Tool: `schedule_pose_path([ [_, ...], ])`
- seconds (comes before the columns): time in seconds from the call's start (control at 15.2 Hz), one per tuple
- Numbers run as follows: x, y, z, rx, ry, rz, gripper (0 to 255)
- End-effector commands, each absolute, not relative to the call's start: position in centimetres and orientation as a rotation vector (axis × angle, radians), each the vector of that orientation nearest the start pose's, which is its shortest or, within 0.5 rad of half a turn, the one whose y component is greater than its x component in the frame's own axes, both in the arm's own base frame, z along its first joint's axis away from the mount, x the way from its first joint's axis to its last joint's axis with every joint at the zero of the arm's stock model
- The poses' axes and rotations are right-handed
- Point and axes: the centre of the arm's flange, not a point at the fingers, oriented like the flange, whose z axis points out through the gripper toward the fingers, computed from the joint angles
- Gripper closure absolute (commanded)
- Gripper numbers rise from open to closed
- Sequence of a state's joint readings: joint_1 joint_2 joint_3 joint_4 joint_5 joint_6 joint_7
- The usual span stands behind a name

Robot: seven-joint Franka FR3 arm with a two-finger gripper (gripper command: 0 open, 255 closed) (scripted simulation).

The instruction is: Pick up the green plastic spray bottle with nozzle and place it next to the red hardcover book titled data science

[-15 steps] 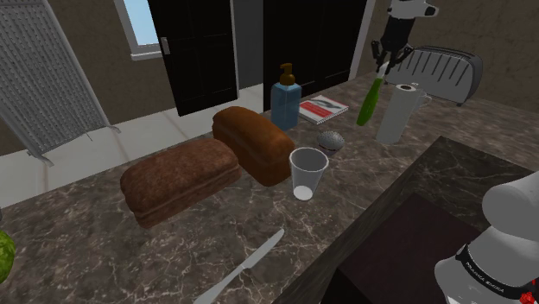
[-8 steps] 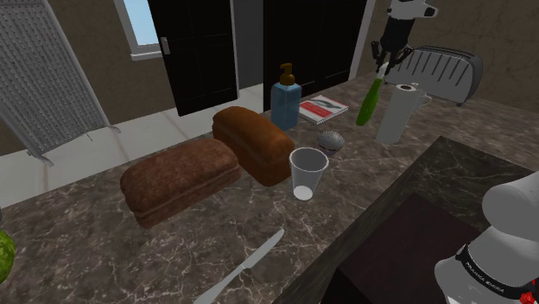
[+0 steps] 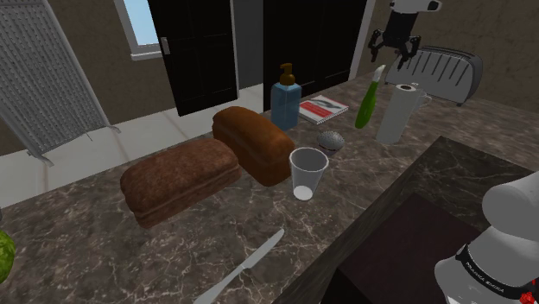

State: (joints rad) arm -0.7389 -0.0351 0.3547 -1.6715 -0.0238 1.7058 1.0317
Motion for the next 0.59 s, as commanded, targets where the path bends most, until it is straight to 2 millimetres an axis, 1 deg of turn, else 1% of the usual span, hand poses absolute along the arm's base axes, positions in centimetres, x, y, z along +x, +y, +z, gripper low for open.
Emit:
schedule_pose_path([
  [0.0, 51.6, -20.4, 63.1, -2.397, 2.047, -0.118, 0],
  [0.07, 51.5, -20.3, 64.1, -2.397, 2.047, -0.118, 0],
  [0.53, 51.5, -20.3, 64.1, -2.397, 2.047, -0.118, 0],
])
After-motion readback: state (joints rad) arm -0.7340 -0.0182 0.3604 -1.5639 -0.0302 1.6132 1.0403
